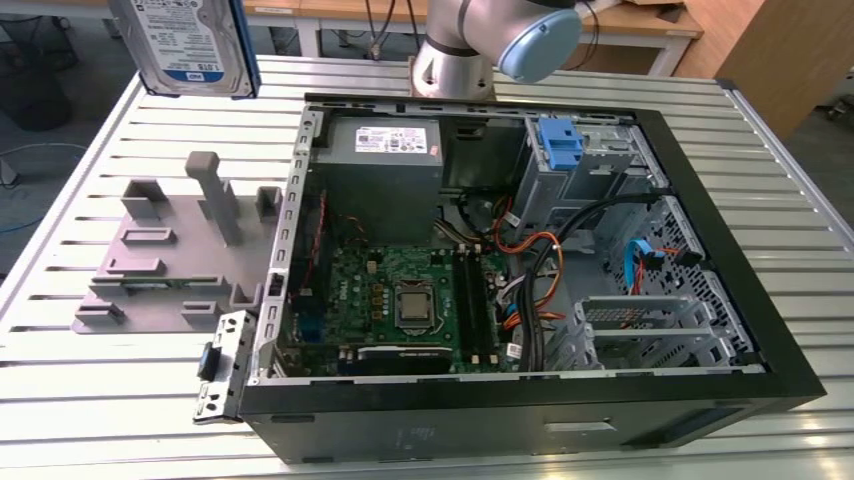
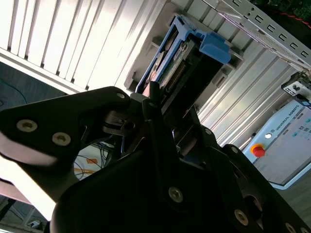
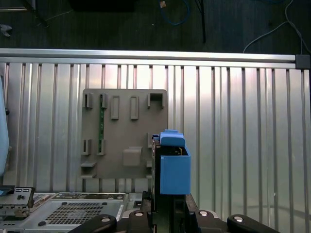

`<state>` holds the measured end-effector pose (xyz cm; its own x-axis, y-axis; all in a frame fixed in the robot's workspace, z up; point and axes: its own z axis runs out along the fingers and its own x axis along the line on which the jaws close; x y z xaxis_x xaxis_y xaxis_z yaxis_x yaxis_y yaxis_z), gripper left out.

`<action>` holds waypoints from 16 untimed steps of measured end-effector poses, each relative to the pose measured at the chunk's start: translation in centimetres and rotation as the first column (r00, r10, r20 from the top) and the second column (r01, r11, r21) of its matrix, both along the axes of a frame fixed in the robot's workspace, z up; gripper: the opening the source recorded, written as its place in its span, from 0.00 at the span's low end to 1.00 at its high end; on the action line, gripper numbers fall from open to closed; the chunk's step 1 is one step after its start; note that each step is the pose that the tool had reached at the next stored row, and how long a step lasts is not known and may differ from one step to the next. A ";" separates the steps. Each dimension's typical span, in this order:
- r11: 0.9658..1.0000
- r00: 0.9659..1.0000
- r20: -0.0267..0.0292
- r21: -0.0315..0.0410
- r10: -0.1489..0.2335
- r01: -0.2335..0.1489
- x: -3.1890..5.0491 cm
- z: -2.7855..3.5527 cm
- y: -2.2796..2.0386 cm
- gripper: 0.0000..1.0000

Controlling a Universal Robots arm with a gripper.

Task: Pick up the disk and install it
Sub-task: 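Pick up the disk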

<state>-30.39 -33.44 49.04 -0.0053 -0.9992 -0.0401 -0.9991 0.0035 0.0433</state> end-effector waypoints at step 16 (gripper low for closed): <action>1.000 1.000 0.000 0.000 0.000 0.000 1.46 -0.01 0.00 0.35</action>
